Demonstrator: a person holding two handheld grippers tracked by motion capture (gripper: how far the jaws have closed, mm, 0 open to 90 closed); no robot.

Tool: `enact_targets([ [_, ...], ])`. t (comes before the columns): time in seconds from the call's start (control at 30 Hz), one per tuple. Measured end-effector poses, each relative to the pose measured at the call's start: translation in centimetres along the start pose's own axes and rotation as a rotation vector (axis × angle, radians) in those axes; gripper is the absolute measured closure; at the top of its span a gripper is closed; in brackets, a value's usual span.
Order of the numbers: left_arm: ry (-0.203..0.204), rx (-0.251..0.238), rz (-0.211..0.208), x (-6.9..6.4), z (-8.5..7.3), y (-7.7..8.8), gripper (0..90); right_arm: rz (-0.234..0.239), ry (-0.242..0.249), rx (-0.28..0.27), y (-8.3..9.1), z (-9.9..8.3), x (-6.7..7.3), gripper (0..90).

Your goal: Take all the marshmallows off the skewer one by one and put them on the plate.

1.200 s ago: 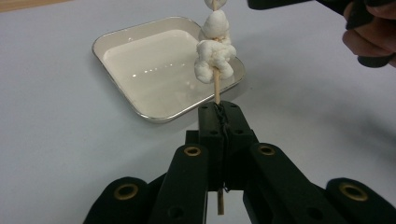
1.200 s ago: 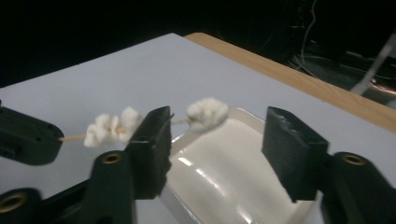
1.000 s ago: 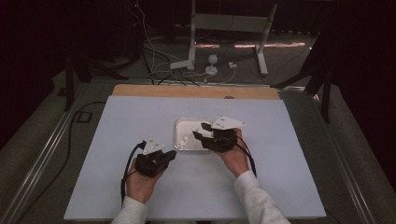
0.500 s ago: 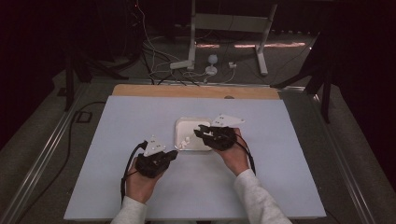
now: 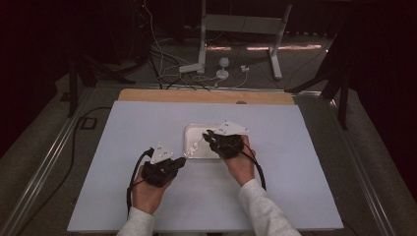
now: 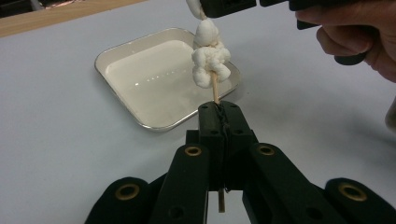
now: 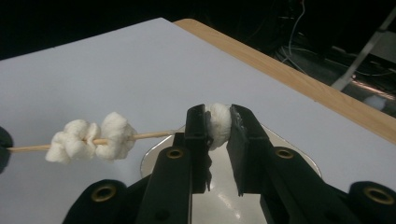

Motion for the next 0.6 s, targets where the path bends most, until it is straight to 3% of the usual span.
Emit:
enact_targets([
  [0.37, 0.031, 0.018, 0.021, 0.3, -0.1, 0.1, 90.0, -0.054, -0.021, 0.008, -1.0, -0.2, 0.1, 81.2],
  [0.4, 0.043, 0.005, 0.010, 0.4, -0.1, 0.5, 90.0, -0.128, -0.020, 0.000, -1.1, -0.2, -0.2, 81.7],
  [0.43, 0.045, 0.001, 0.024, 0.6, -0.1, 0.8, 90.0, -0.148, -0.052, -0.006, -1.1, -0.2, -1.0, 81.7],
  [0.47, 0.049, -0.005, 0.032, 0.9, 0.0, 1.1, 90.0, -0.118, -0.124, -0.011, -0.9, -0.2, -1.9, 81.6],
  [0.5, 0.053, -0.015, 0.033, 1.0, 0.0, 1.2, 90.0, -0.093, -0.156, -0.010, -0.7, -0.2, -2.5, 81.4],
  [0.6, 0.065, -0.020, 0.040, 1.4, -0.1, 1.3, 90.0, -0.067, -0.130, 0.012, -0.5, -0.1, -2.5, 80.4],
])
Point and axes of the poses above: each handheld gripper's, and its own axes: y roughly backward along the jaws, z roughly out of its top, x roughly to its left, the point moved 3 cm from there along -y, roughly forward along the jaws, and after that the axes turned 13 degrees about -y, right-handed, at the moved point
